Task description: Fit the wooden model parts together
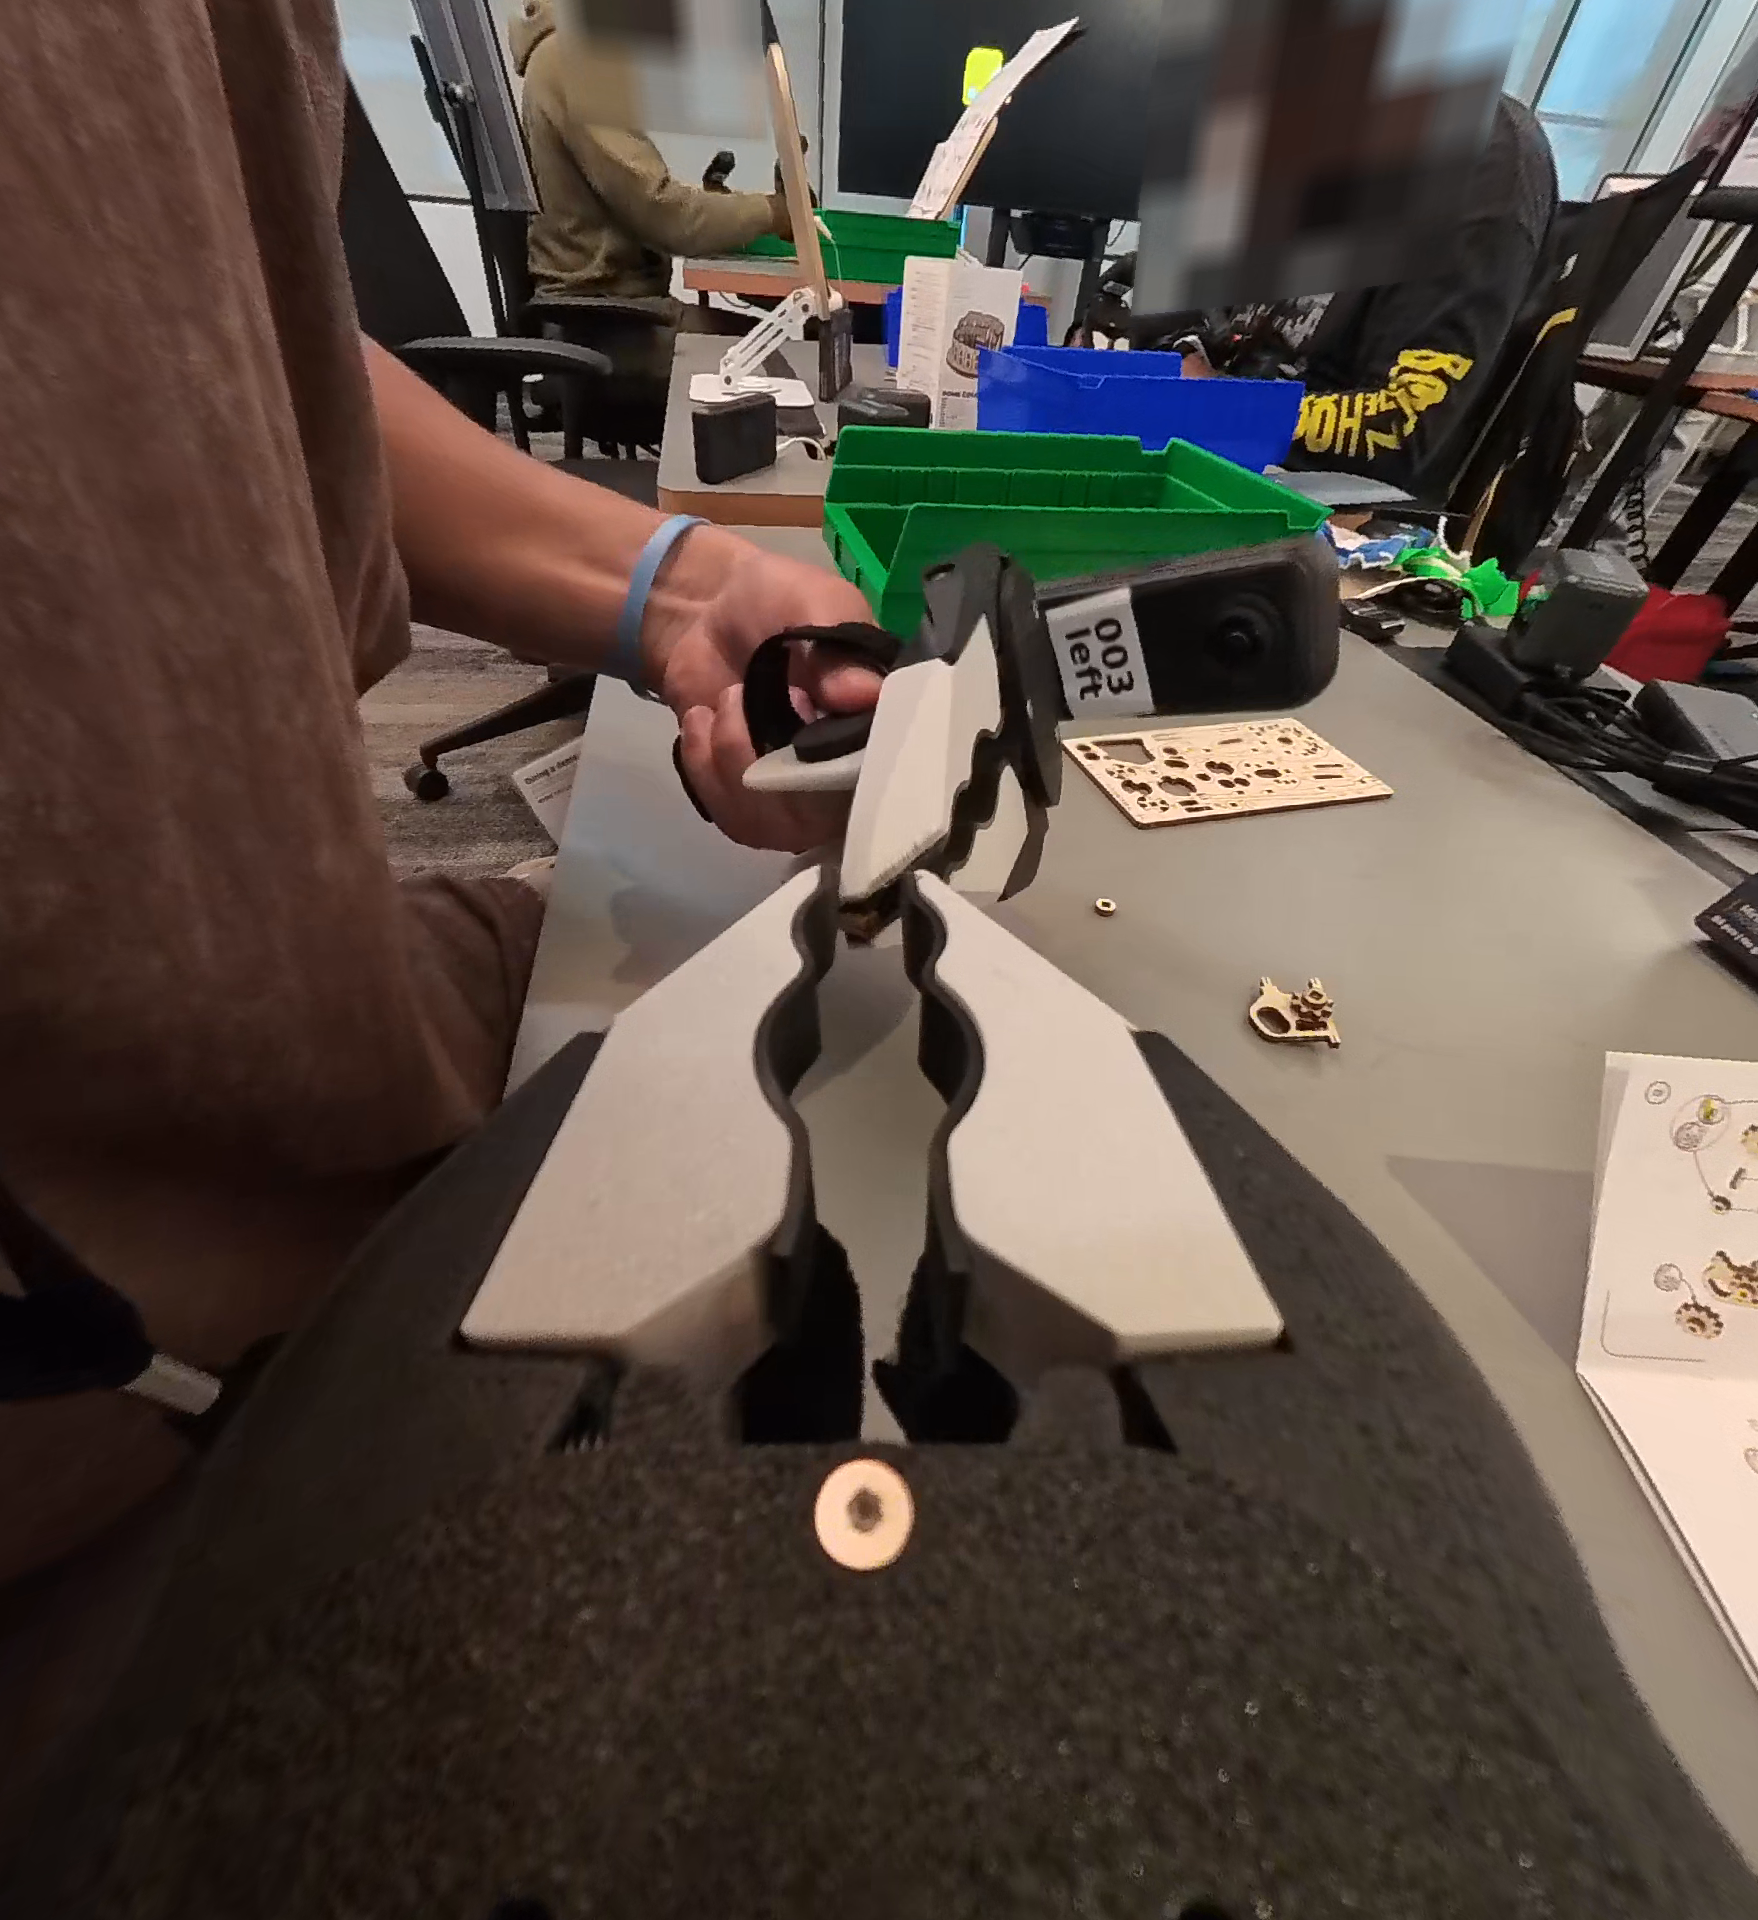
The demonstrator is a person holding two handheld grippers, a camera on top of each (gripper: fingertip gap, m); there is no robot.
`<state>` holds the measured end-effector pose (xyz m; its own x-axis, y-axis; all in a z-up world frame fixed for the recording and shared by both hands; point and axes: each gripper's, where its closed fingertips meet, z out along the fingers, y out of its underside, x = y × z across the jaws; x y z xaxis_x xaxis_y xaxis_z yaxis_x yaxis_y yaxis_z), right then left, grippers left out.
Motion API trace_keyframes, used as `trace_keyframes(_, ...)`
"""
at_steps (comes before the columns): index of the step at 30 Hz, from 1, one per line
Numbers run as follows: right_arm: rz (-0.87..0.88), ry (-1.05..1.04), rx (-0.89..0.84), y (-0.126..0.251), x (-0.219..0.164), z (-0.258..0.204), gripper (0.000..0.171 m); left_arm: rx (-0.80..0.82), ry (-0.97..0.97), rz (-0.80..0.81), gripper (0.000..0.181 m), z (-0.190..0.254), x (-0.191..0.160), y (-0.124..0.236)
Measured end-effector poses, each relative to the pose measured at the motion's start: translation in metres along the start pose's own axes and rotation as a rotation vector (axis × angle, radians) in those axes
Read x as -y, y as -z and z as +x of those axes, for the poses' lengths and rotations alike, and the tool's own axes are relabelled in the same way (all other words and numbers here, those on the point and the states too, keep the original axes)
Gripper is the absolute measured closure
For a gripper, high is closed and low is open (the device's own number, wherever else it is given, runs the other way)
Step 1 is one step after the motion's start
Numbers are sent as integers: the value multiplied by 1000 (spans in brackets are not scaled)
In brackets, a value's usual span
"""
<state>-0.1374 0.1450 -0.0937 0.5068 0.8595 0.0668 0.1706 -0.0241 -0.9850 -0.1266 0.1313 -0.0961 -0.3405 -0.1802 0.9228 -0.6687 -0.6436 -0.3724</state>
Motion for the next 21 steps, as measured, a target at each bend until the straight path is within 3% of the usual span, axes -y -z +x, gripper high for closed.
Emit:
trace_keyframes(6, -10, 23, 3, 1, -2, -2, 164, -37, 39, 14, 179, 2, 0, 8)
trace_keyframes(21, -73, 110, -7, -9, -12, -10, 160, 2, 94, -121, 179, 1, -13, 9)
